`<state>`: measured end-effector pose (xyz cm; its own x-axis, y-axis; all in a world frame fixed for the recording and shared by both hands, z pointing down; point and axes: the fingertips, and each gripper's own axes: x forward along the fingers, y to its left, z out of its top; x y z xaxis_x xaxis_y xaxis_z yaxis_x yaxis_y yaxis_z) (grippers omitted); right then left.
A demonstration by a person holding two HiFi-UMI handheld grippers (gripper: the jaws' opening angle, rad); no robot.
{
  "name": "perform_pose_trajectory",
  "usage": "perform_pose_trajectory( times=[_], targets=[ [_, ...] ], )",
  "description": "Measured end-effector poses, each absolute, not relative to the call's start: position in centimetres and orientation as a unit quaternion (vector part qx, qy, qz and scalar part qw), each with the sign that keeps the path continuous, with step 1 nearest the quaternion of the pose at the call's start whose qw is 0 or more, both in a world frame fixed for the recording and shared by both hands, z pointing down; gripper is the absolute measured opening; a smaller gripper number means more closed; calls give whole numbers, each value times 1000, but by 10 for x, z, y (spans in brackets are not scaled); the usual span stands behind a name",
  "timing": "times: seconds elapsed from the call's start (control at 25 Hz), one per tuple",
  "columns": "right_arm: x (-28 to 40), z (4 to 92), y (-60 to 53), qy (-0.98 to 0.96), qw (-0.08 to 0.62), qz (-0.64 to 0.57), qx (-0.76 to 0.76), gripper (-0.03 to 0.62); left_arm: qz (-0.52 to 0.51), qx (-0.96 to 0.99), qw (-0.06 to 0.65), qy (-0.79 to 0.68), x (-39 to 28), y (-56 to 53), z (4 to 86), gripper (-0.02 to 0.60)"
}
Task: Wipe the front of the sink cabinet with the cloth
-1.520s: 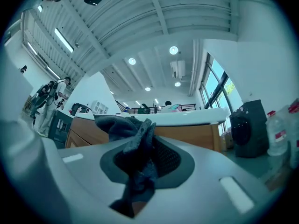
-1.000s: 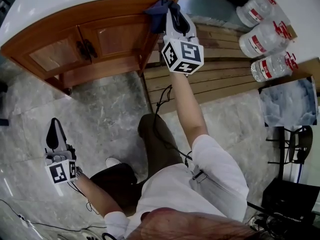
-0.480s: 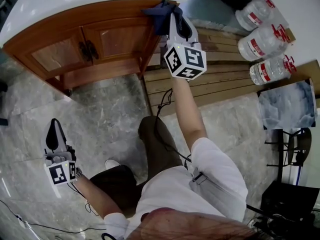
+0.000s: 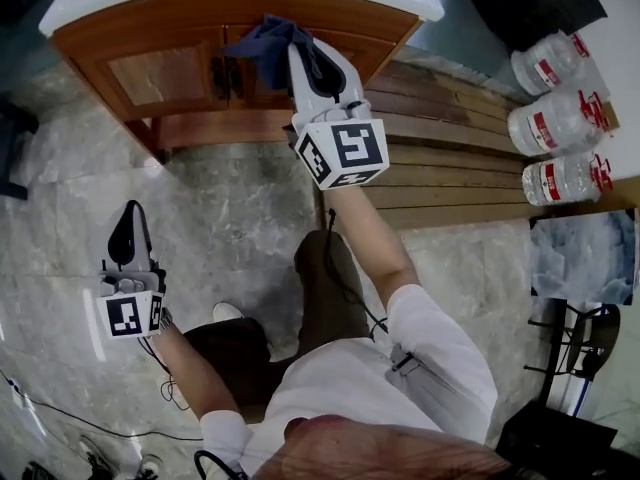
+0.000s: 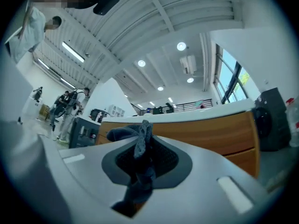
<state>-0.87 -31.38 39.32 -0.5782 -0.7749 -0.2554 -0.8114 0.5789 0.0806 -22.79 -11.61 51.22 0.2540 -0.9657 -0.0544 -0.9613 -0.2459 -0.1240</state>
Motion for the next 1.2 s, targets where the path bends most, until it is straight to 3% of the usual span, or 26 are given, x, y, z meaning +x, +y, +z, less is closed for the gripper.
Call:
perform_pose_trajectory(
  times=[0.4,0.64,0.96,1.2],
  targets=[
    [-205,434,-302,943,72,61,-318,49,-11,-779,71,623,-246,-109,510,2],
    [-290,453,-321,952,52,37,-300,49,14,-768,70,637,-264,-101,503,2],
    [-363,468,-331,958,34,34,-281,48,12,-760,71,646,-278,-92,495,2],
    [-373,471,-340,953,27,54,-296,46,7,-757,67,649,-284,-88,498,2]
  ],
)
